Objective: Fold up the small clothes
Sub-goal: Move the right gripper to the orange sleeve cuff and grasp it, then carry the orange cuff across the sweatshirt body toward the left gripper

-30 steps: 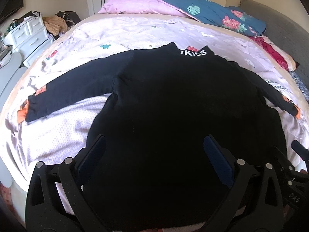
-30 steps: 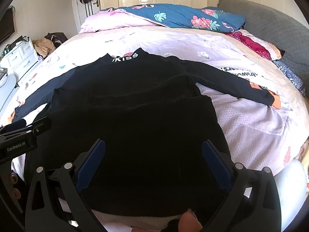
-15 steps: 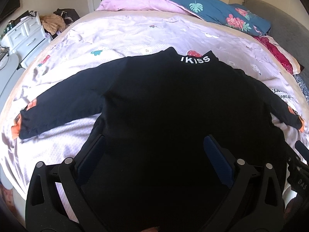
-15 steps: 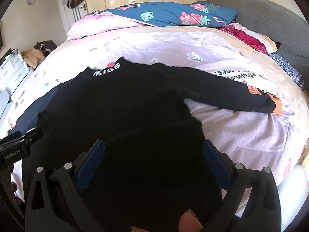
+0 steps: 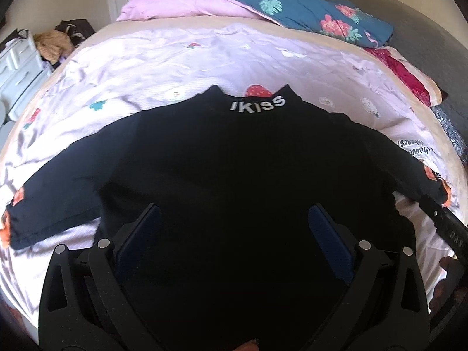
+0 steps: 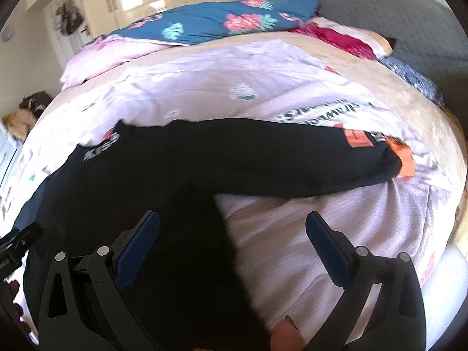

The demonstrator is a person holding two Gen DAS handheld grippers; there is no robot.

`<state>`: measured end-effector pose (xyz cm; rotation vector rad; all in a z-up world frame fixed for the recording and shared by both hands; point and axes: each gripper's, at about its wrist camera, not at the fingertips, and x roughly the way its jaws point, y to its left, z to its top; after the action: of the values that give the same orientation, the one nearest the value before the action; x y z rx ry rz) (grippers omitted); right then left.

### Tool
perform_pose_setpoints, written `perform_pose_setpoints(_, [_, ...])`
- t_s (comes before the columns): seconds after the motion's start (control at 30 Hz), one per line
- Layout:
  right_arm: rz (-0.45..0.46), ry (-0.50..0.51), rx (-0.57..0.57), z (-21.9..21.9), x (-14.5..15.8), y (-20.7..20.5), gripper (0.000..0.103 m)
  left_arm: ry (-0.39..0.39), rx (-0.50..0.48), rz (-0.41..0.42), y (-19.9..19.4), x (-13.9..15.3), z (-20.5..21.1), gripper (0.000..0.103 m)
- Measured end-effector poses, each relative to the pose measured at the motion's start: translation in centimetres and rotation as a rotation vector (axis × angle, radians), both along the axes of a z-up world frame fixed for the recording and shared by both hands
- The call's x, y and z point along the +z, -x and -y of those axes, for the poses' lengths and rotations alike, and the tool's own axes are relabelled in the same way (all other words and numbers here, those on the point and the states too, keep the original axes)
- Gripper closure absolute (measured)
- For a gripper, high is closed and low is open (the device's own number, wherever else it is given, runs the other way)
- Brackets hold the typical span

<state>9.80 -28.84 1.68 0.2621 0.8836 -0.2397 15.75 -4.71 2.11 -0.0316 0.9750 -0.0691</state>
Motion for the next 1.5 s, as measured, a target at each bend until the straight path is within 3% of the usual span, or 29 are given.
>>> perform_pose_setpoints(0.73, [-0.047,-0.22,-0.417,16.4,-4.5,-0.5,0.004,-0.024,-0.045,-0.01,-5.7,-1.3,3.0,0.009])
perform_pose_setpoints(1.03, [0.013,-0.322,-0.505,22.3,-6.1,-0.5,0.005,-0.013,-0.063,0.0,-6.9,-2.2,3.9,0.009])
perform_pose_setpoints(1.07, [0.016,-0.318,-0.519,23.0,-6.2,-0.6,0.014,-0.012,-0.06,-0.005,-7.0,-2.4,3.9,0.009])
perform_pose_setpoints(1.1, [0.018,-0.312,-0.534,23.4,-6.2,-0.6,0.03,-0.013,-0.056,-0.004,-6.9,-2.6,3.9,0.009])
perform_pose_setpoints(1.13, [0.023,-0.319,-0.539,23.8,-6.2,-0.6,0.036,-0.019,-0.047,-0.001,-6.8,-2.7,3.8,0.009])
perform_pose_setpoints(1.17, [0.03,-0.33,-0.533,24.0,-6.1,-0.6,0.047,-0.027,-0.043,0.004,-6.7,-2.7,3.6,0.009])
perform_pose_setpoints(1.2, [0.046,-0.34,-0.525,24.3,-5.9,-0.5,0.064,-0.03,-0.041,0.006,-6.6,-2.6,3.4,0.009])
perform_pose_setpoints(1.3, [0.128,-0.325,-0.481,23.9,-4.3,0.1,0.085,-0.024,-0.028,0.01,-6.1,-2.2,2.5,0.009])
perform_pose_setpoints(1.5, [0.278,-0.281,-0.368,20.9,-0.1,0.7,0.088,0.016,-0.014,0.031,-5.4,-0.2,1.0,0.009])
